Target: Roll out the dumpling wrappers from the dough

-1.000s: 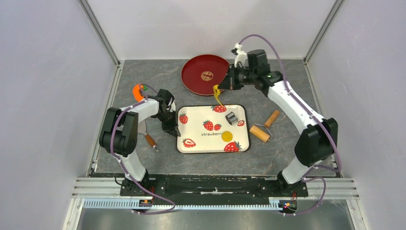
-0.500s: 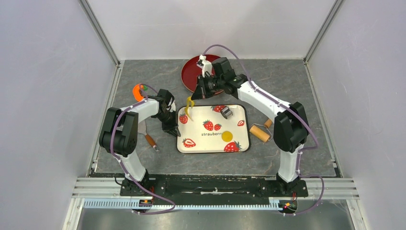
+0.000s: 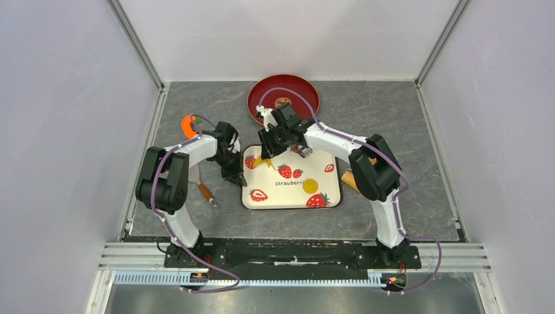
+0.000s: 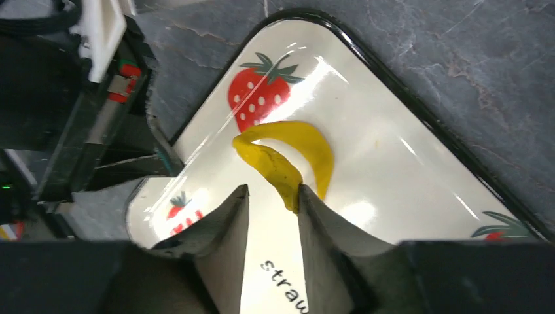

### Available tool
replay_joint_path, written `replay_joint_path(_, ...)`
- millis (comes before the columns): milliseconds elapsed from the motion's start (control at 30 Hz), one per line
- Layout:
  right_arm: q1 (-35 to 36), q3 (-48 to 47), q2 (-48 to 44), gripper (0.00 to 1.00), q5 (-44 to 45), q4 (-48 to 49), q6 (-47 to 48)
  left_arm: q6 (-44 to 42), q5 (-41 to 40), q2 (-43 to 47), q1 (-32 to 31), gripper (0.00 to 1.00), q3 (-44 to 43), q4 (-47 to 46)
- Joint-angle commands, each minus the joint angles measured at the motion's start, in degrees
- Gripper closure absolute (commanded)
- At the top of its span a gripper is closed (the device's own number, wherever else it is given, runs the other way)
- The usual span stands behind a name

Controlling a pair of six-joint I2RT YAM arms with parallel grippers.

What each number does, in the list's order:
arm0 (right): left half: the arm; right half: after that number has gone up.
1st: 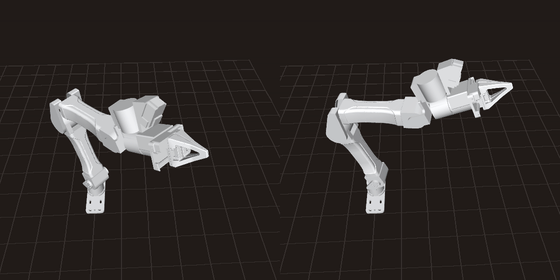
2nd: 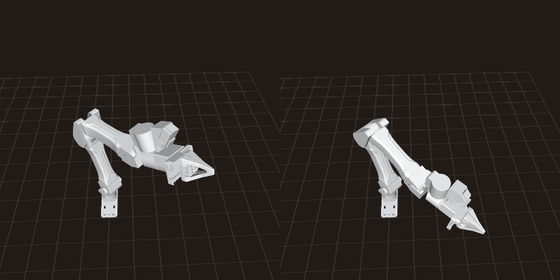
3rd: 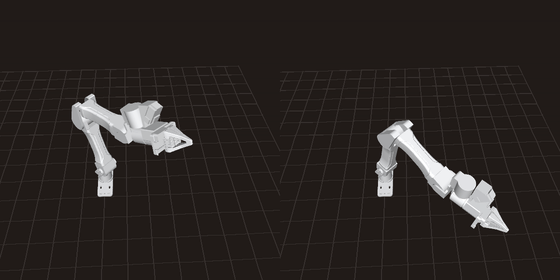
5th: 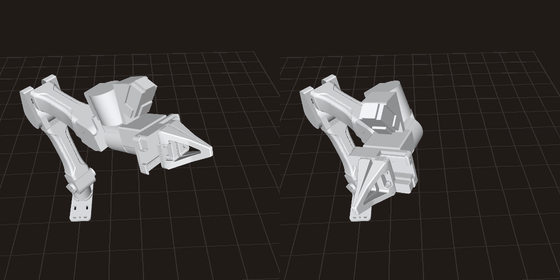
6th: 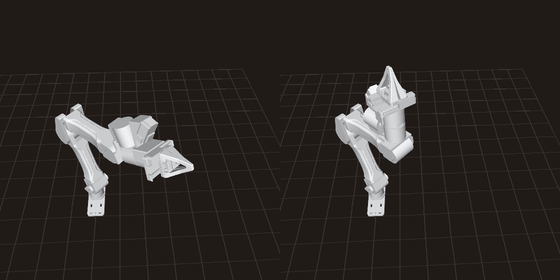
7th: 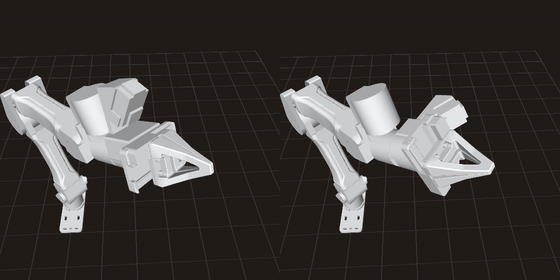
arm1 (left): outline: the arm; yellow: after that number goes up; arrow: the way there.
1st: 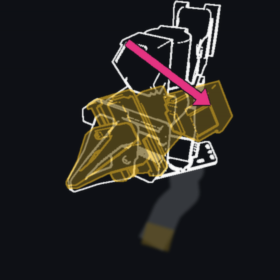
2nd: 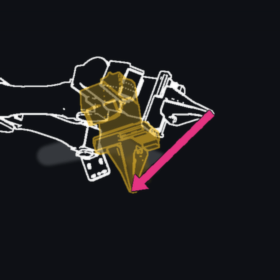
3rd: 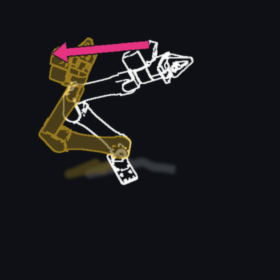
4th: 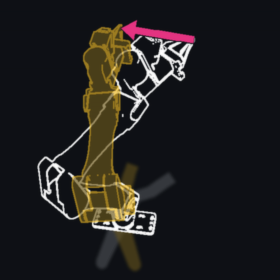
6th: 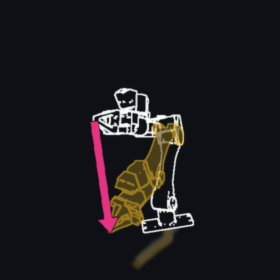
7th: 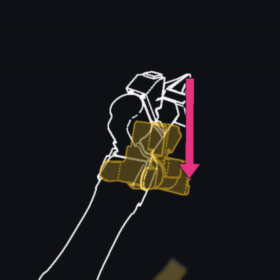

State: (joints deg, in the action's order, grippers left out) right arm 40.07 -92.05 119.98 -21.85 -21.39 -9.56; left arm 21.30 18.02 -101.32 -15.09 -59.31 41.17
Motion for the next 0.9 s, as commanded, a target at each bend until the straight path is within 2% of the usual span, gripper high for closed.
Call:
replay_joint_path(0, 0.78, -1.86, 0.06, 0.61, 6.85, 0.05, 4.17, -4.53, -6.24, -2.13, -1.52, 0.98, 1.65, -0.83)
replay_joint_path(367, 1.84, -2.79, -3.4, 0.2, 14.98, -2.98, 9.05, -4.79, -6.5, -1.95, -1.52, 0.98, 1.89, -0.53)
replay_joint_path(633, 1.36, -2.9, -8.65, 0.11, 14.67, -2.76, 8.07, -4.67, -6.57, -1.95, -1.49, 0.98, 2.0, -0.66)
replay_joint_path(867, -5.67, 2.07, -16.25, 0.11, 7.67, 0.3, 2.48, -4.69, -6.42, -2.04, -1.52, 0.98, 1.74, -0.57)
